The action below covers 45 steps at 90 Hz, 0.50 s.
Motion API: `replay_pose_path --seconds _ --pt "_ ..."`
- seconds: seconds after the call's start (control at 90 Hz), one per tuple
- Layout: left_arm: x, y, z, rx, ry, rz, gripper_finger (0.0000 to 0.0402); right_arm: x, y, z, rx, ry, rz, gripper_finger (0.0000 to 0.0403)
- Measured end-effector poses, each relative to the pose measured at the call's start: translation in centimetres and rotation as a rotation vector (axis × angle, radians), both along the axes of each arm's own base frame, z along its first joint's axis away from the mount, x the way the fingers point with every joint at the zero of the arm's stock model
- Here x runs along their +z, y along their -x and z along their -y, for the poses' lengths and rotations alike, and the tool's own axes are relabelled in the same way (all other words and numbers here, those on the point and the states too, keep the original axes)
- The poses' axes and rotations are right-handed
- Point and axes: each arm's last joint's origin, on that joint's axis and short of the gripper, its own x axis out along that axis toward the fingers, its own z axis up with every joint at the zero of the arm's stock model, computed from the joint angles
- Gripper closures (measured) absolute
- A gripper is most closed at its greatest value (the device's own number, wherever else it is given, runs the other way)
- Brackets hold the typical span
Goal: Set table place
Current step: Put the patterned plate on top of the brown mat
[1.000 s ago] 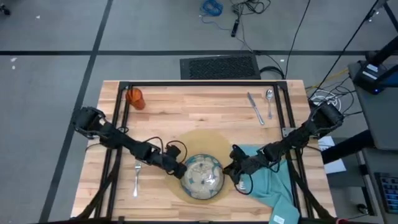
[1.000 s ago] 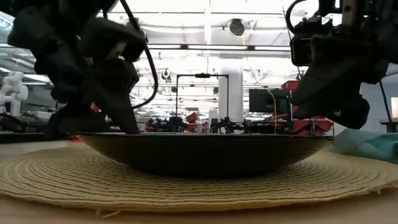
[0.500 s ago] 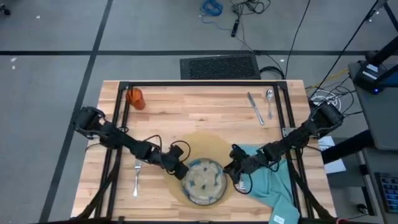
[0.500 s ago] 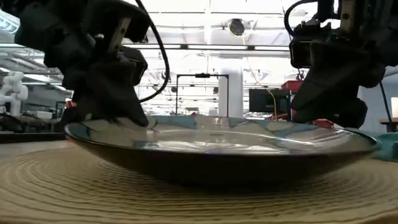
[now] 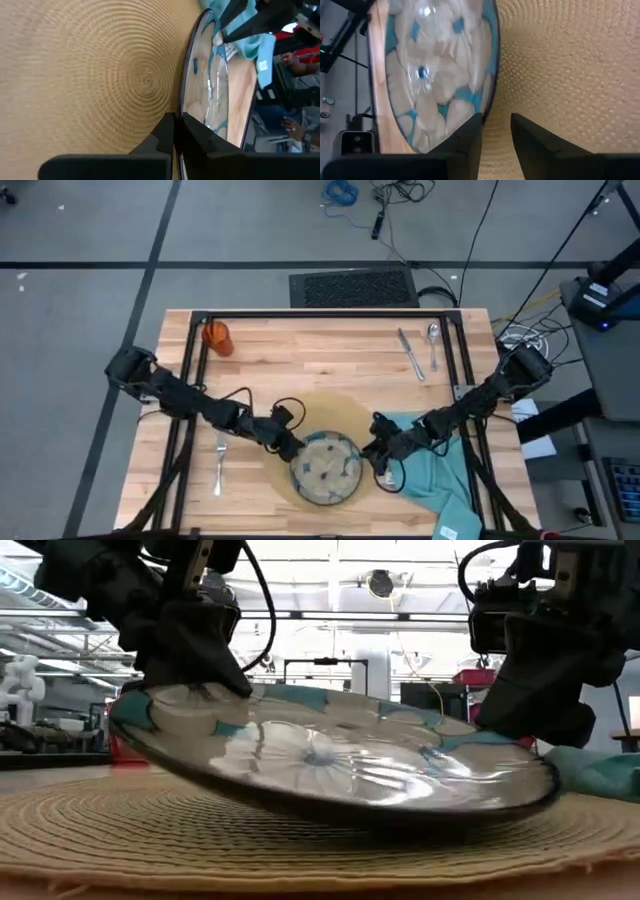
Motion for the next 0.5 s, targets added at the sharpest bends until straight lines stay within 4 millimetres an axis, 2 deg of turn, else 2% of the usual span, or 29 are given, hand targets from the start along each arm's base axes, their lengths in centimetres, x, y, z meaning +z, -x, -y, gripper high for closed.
replay_pose_path --seconds 0.5 --pt "0.0 0.2 -1.1 0.021 -0.037 -0.038 0.0401 -0.8 1.3 -0.6 0.018 -0.021 -0.133 0.0310"
